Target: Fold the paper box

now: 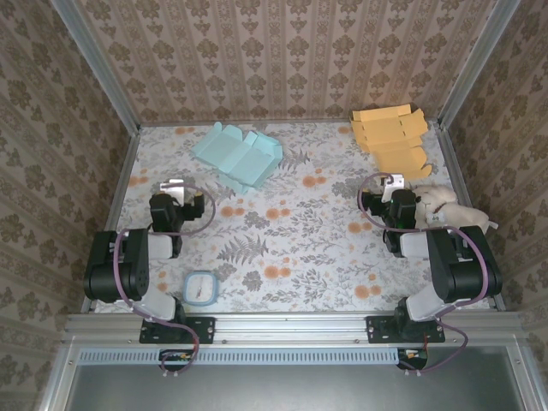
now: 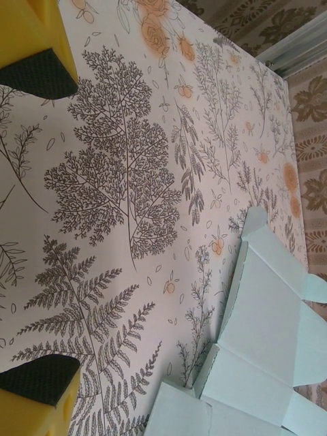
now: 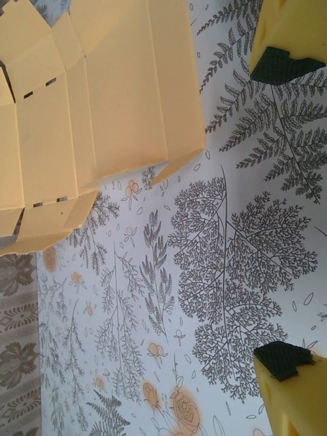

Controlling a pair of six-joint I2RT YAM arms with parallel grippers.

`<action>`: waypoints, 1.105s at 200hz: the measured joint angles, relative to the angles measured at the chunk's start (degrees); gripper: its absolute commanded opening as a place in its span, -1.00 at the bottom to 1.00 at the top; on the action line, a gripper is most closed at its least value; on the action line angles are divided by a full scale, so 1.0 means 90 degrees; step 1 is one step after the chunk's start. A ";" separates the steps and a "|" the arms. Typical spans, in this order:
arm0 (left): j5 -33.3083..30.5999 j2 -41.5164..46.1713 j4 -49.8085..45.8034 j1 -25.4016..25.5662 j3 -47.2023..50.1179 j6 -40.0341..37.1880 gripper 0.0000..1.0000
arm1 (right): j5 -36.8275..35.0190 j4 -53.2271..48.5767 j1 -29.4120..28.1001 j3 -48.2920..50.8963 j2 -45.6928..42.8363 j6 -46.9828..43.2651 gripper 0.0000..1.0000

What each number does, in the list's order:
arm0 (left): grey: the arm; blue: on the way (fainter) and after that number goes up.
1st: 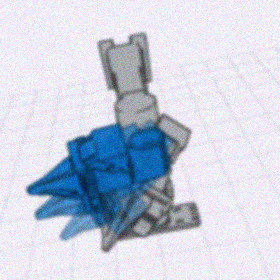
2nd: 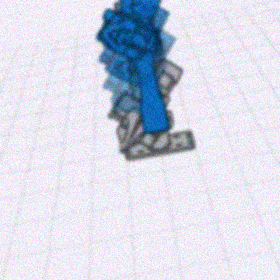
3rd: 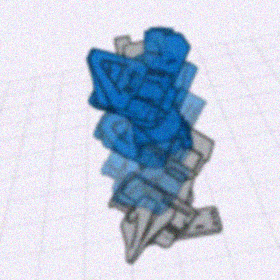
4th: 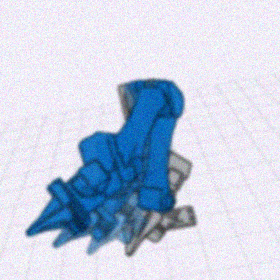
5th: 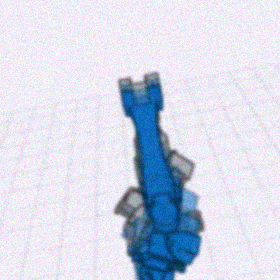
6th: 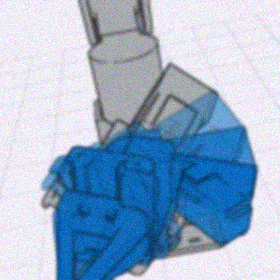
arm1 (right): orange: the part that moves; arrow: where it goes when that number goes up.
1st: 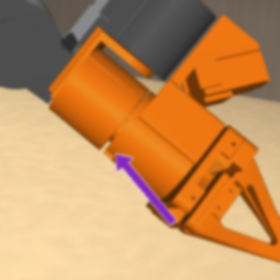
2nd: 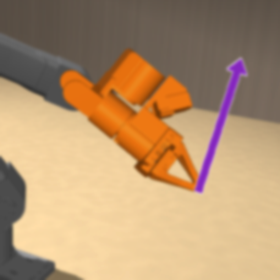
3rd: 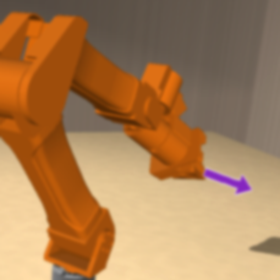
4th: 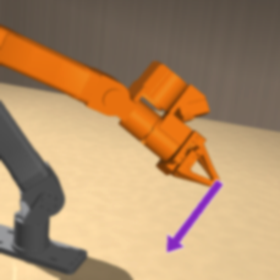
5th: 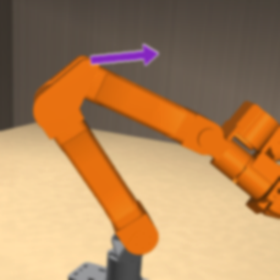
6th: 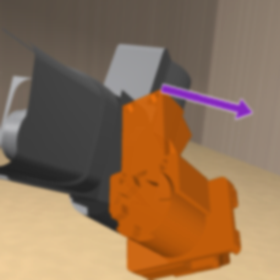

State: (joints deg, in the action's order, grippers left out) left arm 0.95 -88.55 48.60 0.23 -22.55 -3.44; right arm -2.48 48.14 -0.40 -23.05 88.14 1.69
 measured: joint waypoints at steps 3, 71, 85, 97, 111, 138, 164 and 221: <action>0.0000 0.0000 0.0000 -0.0002 0.0000 0.0002 1.00 | 0.0000 0.0000 0.0005 0.0000 0.0000 0.0000 1.00; -0.0012 0.0027 -0.0151 0.0010 -0.0051 0.0002 1.00 | 0.0002 -0.0007 0.0005 0.0000 -0.0002 -0.0002 1.00; -0.0262 0.0172 -0.0423 0.0058 -0.0117 0.0053 1.00 | -0.0002 -0.0168 -0.0017 -0.0015 -0.0075 -0.0005 1.00; -0.0595 0.0413 -0.0721 0.0104 -0.0199 0.0126 1.00 | -0.0019 -0.0457 -0.0044 -0.0034 -0.0291 -0.0002 1.00; -0.1008 0.0743 -0.0991 0.0160 -0.0279 0.0233 1.00 | -0.0228 -0.1005 -0.0092 -0.0185 -0.0639 0.0083 1.00; -0.1899 0.1234 -0.1469 0.0316 -0.0469 0.0435 1.00 | -0.0770 -0.1970 -0.0155 -0.0760 -0.1200 0.0464 1.00; -0.2521 0.1780 -0.2696 0.0391 -0.0950 0.1258 1.00 | -0.1049 -0.2482 -0.0245 -0.0862 -0.1746 0.0770 1.00; -0.2149 0.2506 -0.5049 0.0308 -0.2331 0.3135 1.00 | -0.1812 -0.4323 -0.1236 -0.1314 -0.3211 0.1302 1.00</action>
State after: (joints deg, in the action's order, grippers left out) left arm -18.39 -66.00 3.16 3.01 -43.53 24.77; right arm -18.79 9.23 -11.53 -34.87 59.24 13.41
